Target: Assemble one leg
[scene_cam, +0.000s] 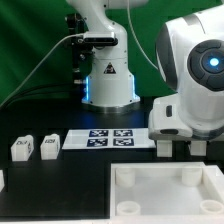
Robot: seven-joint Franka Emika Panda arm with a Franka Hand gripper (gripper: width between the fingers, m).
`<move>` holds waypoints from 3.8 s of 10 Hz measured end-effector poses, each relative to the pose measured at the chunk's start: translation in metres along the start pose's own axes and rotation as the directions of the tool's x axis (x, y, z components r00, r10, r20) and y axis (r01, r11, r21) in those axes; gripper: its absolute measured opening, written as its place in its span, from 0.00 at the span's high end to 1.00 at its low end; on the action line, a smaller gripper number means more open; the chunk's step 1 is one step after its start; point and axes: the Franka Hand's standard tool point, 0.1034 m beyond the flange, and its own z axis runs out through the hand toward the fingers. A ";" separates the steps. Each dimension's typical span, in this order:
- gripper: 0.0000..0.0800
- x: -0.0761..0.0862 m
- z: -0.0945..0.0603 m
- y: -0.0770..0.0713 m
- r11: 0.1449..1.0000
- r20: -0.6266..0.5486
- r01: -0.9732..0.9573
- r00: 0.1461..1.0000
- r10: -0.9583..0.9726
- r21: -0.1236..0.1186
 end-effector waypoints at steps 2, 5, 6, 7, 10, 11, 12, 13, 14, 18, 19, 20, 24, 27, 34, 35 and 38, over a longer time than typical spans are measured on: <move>0.64 -0.013 -0.059 0.010 0.993 -0.048 0.115 0.992 -0.116 -0.018; 0.64 -0.039 -0.118 0.013 0.993 -0.298 0.112 0.948 -0.113 -0.021; 0.64 -0.030 -0.117 0.012 0.993 -0.413 0.119 0.903 -0.116 -0.019; 0.64 -0.028 -0.117 0.013 0.992 -0.496 0.121 0.861 -0.115 -0.020; 0.64 -0.006 -0.187 0.028 0.980 -0.714 0.172 0.673 -0.192 -0.100; 0.64 0.003 -0.215 0.030 0.976 -0.775 0.186 0.598 -0.203 -0.112; 0.64 0.015 -0.234 0.024 0.976 -0.811 0.192 0.551 -0.197 -0.107; 0.64 0.028 -0.254 0.012 0.973 -0.882 0.207 0.433 -0.184 -0.102; 0.64 0.028 -0.256 0.010 0.971 -0.932 0.215 0.321 -0.170 -0.103; 0.64 0.028 -0.247 0.012 0.970 -0.969 0.222 0.197 -0.146 -0.101; 0.64 0.029 -0.246 0.013 0.970 -0.969 0.221 0.199 -0.147 -0.102; 0.64 0.038 -0.247 0.004 0.971 -0.971 0.222 0.197 -0.137 -0.092; 0.64 0.102 -0.246 0.016 0.973 -0.969 0.181 0.172 -0.175 -0.143; 0.64 0.114 -0.237 0.017 0.972 -0.965 0.181 0.185 -0.185 -0.152; 0.64 0.120 -0.216 0.014 0.970 -0.963 0.185 0.185 -0.195 -0.161; 0.64 0.122 -0.213 0.013 0.969 -0.963 0.185 0.185 -0.196 -0.161; 0.64 0.125 -0.205 0.011 0.968 -0.968 0.186 0.155 -0.198 -0.168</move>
Offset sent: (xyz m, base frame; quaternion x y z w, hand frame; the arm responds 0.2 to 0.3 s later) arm 0.0194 -0.0395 0.0961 -0.0242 0.2471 -0.0333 0.9681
